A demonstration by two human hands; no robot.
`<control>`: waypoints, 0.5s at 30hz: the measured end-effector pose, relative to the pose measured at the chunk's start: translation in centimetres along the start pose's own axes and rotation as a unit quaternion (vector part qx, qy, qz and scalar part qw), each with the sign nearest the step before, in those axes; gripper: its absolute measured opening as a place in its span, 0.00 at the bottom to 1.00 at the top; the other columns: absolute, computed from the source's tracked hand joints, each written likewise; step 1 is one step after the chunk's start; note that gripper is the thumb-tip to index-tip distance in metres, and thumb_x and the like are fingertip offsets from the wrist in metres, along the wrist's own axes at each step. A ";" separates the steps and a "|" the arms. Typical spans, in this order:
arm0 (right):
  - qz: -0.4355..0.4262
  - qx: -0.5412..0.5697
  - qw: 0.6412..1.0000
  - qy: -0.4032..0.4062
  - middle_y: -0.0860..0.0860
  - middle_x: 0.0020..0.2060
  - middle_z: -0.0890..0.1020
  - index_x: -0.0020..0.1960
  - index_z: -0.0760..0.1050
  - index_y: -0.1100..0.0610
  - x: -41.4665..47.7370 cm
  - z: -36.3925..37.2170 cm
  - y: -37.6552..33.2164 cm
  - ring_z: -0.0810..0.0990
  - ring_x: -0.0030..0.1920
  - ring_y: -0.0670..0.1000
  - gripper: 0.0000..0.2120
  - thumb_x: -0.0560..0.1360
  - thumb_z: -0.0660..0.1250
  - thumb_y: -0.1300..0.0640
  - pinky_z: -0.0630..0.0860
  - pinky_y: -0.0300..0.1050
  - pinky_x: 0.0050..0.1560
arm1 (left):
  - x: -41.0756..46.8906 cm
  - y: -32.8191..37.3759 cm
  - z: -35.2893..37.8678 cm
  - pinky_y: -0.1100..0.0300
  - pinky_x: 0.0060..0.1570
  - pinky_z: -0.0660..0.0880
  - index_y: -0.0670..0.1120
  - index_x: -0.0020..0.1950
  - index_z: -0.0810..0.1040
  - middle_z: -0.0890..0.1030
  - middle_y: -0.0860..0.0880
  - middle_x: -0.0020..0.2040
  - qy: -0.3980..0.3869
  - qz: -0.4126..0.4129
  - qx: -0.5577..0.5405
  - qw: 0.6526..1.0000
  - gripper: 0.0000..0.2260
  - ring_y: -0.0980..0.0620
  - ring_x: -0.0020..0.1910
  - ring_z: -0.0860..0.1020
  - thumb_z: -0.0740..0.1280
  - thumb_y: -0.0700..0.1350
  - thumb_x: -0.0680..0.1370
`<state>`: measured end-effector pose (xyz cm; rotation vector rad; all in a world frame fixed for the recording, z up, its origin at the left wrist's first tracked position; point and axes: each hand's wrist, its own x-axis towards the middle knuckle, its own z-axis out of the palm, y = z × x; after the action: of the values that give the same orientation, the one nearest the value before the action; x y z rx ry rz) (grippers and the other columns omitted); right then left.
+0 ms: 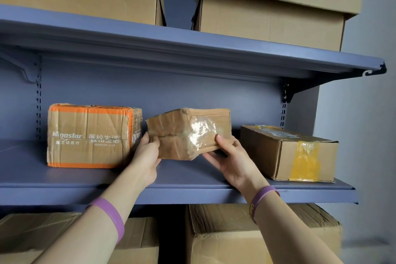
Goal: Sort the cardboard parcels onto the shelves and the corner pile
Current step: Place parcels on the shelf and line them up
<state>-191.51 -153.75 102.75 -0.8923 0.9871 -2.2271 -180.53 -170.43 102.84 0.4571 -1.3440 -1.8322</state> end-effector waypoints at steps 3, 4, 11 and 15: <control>0.017 -0.029 0.999 -0.019 0.59 0.57 0.83 0.66 0.68 0.62 0.2 -0.1 0.1 0.83 0.58 0.57 0.41 0.59 0.84 0.61 0.82 0.52 0.53 | -0.2 0.2 0.4 0.53 0.69 0.68 0.59 0.78 0.60 0.72 0.57 0.65 0.019 0.001 -0.015 1.000 0.21 0.55 0.61 0.72 0.55 0.43 0.86; 0.019 -0.039 0.999 -0.021 0.58 0.56 0.83 0.64 0.68 0.61 0.2 -0.1 0.0 0.83 0.58 0.56 0.40 0.58 0.84 0.62 0.82 0.50 0.53 | -0.1 0.2 0.3 0.52 0.71 0.67 0.58 0.77 0.60 0.72 0.55 0.65 0.024 -0.002 -0.021 0.999 0.21 0.55 0.61 0.71 0.57 0.44 0.85; 0.008 -0.116 0.993 -0.036 0.56 0.55 0.82 0.61 0.69 0.61 0.4 -0.1 0.5 0.83 0.56 0.53 0.34 0.61 0.82 0.63 0.81 0.44 0.53 | 0.4 0.0 0.1 0.51 0.67 0.71 0.54 0.67 0.75 0.80 0.53 0.62 -0.013 -0.017 0.018 1.000 0.17 0.53 0.62 0.76 0.60 0.58 0.82; -0.007 -0.103 0.991 -0.086 0.56 0.53 0.82 0.53 0.72 0.59 0.4 -0.4 0.5 0.82 0.54 0.52 0.20 0.68 0.75 0.50 0.80 0.46 0.55 | 0.3 0.0 -0.2 0.58 0.46 0.73 0.50 0.60 0.80 0.84 0.47 0.57 -0.015 -0.021 -0.007 1.000 0.15 0.50 0.53 0.79 0.62 0.56 0.82</control>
<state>-192.00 -154.18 102.26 -1.1626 1.1448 -2.0449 -180.60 -170.78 102.88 0.4549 -1.3516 -1.8880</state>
